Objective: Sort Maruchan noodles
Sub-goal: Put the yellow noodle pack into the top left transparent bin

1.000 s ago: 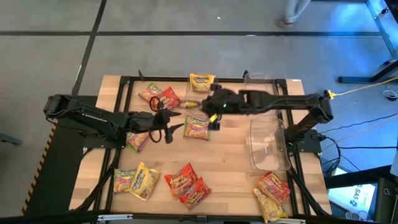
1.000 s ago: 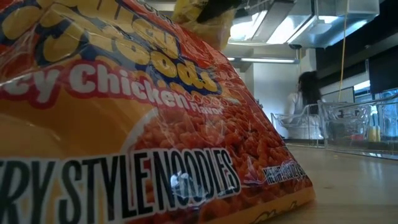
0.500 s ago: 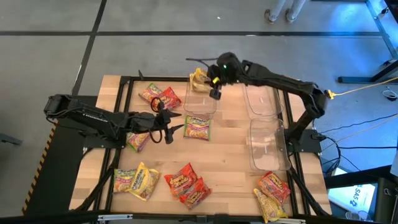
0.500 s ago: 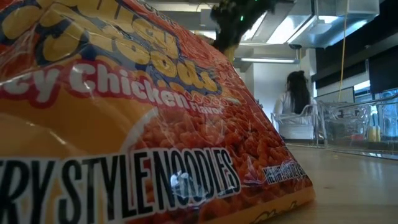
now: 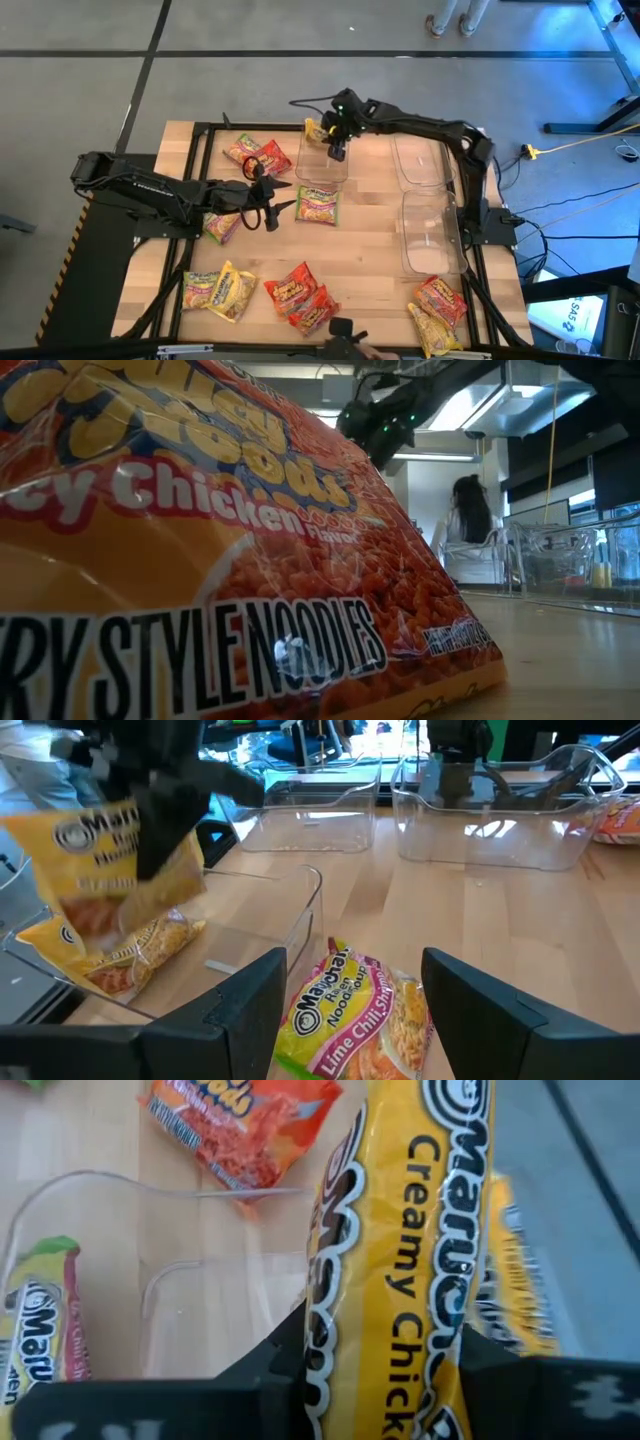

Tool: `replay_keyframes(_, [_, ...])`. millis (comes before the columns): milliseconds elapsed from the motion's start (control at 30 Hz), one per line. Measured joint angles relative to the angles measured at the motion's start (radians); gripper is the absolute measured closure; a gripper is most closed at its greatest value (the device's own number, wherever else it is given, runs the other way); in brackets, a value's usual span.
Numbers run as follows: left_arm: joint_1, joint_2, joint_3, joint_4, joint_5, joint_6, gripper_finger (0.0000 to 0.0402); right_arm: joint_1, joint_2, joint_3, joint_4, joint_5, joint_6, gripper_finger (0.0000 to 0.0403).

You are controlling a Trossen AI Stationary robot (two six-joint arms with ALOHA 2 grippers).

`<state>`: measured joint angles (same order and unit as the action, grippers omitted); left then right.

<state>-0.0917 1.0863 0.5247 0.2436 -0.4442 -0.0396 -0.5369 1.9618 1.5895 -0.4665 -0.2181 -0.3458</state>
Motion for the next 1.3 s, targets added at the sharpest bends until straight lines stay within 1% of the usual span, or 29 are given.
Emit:
replay_keyframes(433, [0.0,0.0,0.0,0.0,0.0,0.0,0.0175,0.0,0.119,0.0,0.01,-0.011,0.0,0.0308])
replay_keyframes(767, [0.0,0.0,0.0,0.0,0.0,-0.001,0.0175,0.001,0.162,0.0,0.018,-0.011,0.009,0.0305])
replay_keyframes(867, [0.0,0.0,0.0,0.0,0.0,-0.001,0.0175,0.001,0.163,0.0,0.03,-0.01,0.02,0.0288])
replay_keyframes(1000, [0.0,0.0,0.0,0.0,0.0,-0.001,0.0175,0.001,0.163,0.0,0.055,-0.008,0.023,0.0243])
replay_keyframes(1133, [0.0,0.0,0.0,0.0,0.0,-0.001,0.0175,0.001,0.163,0.0,0.056,0.035,0.01,0.0204])
replay_keyframes(1300, [0.0,0.0,0.0,0.0,0.0,-0.001,0.0175,0.001,0.159,0.0,0.055,0.11,-0.011,0.0184])
